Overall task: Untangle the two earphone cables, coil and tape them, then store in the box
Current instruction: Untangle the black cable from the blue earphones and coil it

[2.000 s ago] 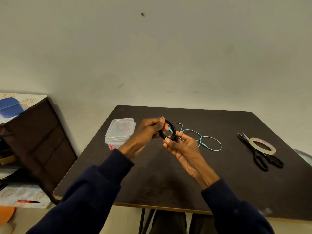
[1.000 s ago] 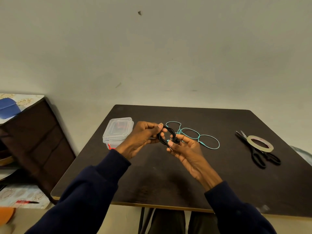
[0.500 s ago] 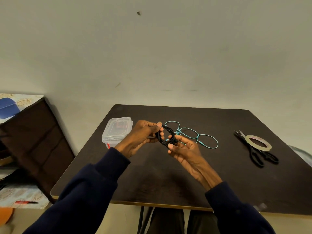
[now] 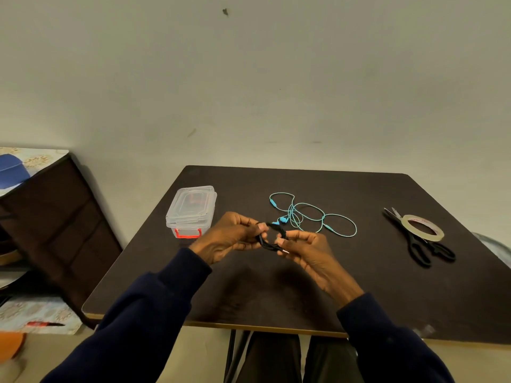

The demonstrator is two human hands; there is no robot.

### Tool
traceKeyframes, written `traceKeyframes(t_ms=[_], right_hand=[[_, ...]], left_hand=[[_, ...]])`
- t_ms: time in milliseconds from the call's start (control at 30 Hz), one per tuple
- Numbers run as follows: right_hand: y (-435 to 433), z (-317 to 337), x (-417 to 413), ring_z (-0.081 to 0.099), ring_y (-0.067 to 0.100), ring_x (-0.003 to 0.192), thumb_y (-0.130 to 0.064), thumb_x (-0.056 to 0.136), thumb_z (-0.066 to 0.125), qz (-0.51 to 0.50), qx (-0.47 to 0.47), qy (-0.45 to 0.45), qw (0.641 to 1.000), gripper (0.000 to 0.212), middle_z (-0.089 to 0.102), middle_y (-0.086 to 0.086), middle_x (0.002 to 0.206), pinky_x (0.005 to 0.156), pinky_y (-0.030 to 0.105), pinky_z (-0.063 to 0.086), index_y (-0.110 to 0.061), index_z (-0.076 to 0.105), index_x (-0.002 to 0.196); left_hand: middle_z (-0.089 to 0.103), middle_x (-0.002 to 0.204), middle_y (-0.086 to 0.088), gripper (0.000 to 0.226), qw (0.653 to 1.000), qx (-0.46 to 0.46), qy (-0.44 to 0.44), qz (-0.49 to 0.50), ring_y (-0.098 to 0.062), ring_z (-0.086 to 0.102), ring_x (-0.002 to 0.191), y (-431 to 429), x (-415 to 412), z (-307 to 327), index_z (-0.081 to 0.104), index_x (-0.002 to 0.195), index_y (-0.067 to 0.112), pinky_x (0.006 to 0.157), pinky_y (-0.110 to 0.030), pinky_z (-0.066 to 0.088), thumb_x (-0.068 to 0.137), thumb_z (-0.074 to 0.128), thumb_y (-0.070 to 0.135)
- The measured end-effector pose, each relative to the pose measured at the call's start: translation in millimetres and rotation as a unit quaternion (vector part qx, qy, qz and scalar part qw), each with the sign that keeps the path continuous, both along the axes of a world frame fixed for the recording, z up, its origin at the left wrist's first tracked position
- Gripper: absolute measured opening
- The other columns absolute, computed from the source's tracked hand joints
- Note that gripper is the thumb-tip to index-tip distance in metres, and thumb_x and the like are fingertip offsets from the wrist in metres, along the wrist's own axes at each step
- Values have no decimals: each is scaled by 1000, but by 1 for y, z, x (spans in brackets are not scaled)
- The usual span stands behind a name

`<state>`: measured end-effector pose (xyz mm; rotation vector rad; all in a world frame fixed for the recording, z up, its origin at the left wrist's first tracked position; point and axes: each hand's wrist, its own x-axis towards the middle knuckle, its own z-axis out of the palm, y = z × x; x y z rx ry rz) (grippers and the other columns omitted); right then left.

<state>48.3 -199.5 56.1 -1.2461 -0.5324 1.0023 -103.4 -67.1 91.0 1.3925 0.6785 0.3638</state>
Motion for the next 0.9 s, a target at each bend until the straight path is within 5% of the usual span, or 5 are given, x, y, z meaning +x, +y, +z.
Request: traceKeyframes(t_ms=[300,433,567,700,900], right_hand=[[-19,-11,7,75,16,69,-2,82,77,46,-174,-196,964,8,75,15,88,60,20,58,-3,72,89],[-23,-12,16,76,17,72,-10,84,78,37,-205,-270,940,8,76,10,85,70,32,63,-9,73,90],[-29,-10,26,74,18,71,-14,83,79,18,-220,-295,930,11,74,10,86,58,27,60,-13,70,88],[-31,-8,37,74,18,71,-9,83,78,4,-215,-277,937,8,75,13,87,70,32,63,-11,71,83],[-35,-9,41,75,16,73,-6,83,78,10,-214,-268,939,6,76,13,87,65,24,60,-7,72,87]], left_hand=[[74,89,-12,10,994,78,71,41,-16,73,78,-25,15,-54,72,99,3,67,-26,62,90,68,4],[75,91,-13,14,990,120,72,22,-15,74,79,-20,26,-56,75,101,2,73,-27,62,88,73,6],[77,94,-14,17,990,120,71,2,-15,73,80,-19,38,-57,76,102,1,72,-25,62,86,75,7],[76,97,-17,17,992,104,66,1,-18,73,82,-23,48,-56,76,101,-1,72,-25,62,85,76,6],[76,94,-16,19,990,110,83,-1,-18,74,80,-25,51,-58,75,101,-1,70,-26,62,83,78,6]])
